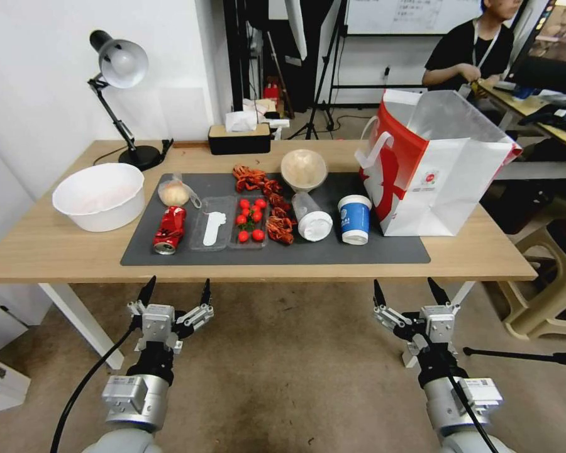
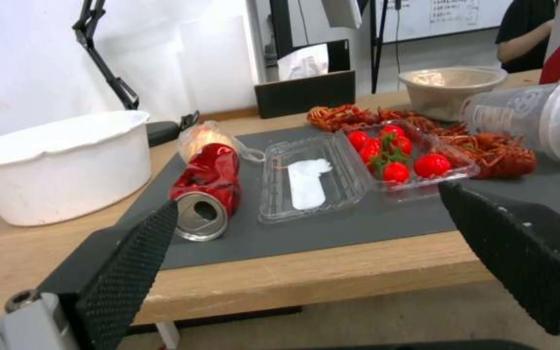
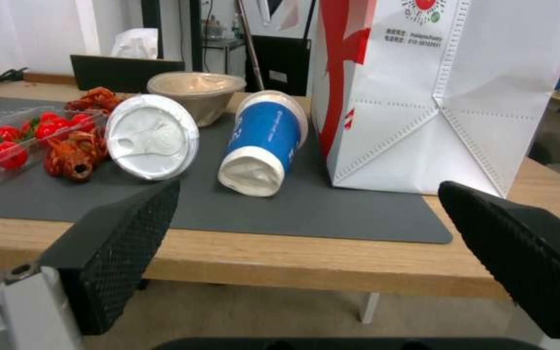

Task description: Pick up the trash from the table and place it into the takeout bag.

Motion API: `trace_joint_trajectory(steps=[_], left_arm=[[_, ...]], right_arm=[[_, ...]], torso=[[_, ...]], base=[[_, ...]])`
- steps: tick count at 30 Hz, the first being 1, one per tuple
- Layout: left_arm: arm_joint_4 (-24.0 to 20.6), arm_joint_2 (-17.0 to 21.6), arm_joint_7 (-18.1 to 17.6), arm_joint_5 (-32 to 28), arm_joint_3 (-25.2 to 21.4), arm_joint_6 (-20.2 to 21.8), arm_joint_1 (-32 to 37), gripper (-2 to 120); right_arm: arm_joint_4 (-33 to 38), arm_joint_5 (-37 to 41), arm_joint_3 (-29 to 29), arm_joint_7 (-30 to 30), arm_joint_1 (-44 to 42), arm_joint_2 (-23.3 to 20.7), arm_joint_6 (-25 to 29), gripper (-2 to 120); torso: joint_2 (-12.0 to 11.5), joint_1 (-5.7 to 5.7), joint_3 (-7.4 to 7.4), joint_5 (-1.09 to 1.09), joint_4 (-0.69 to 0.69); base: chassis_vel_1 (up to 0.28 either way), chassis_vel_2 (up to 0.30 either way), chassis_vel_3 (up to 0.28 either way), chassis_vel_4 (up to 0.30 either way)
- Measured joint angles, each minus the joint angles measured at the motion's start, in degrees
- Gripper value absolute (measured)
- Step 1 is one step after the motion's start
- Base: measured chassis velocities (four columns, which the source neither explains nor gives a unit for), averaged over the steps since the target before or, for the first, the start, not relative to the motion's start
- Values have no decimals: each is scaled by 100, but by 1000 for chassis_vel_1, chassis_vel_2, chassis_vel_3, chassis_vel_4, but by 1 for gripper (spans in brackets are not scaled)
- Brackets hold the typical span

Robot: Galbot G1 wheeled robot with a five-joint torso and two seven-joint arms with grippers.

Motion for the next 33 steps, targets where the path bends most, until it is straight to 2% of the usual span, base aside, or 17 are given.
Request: trace_joint_trajectory(steps=[18,22,23,24,25,26,28,29,30,31,33], left_arm=[[1,0,0,0,0,0,0,100],[-6,-28,-117,18,95,-29,38,100],[-17,-50,-195,40,171,-51,67,100],[-87,-159,-534,142,494,-151,189,100],[-118,-208,-696,191,639,-200,248,100],[-118,-208,-696,191,639,-200,248,100],[-178,-303,-1001,281,930,-293,361,100],[-255,-424,-1396,399,1292,-408,499,100],[-294,-486,-1607,463,1480,-471,571,100],[-294,-486,-1607,463,1480,-471,571,100],[-353,-588,-1983,606,1786,-632,719,100]], right_arm=[[0,0,0,0,0,0,0,100],[-3,59,-22,-29,3,-54,-15,100],[-5,108,-34,-57,6,-94,-29,100],[-36,488,-183,-303,36,-454,-167,100],[-52,692,-265,-436,52,-656,-247,100],[-52,692,-265,-436,52,-656,-247,100],[-75,965,-369,-613,74,-925,-350,100],[-138,1201,-399,-717,133,-1076,-335,100],[-191,1310,-370,-739,199,-1123,-275,100],[-191,1310,-370,-739,199,-1123,-275,100],[-254,1413,-319,-758,276,-1167,-210,100]], torso=[[0,0,0,0,0],[0,0,0,-1,0],[0,0,0,2,-3],[0,0,0,0,-2],[0,0,0,2,0],[0,0,0,2,0],[0,0,0,2,4],[0,0,0,1,-2],[0,0,0,1,0],[0,0,0,1,0],[0,0,0,5,1]], base=[[0,0,0,0],[0,0,0,0],[0,0,0,0],[0,0,0,0],[0,0,0,0],[0,0,0,0],[0,0,0,0],[0,0,0,0],[0,0,0,0],[0,0,0,0],[0,0,0,0]])
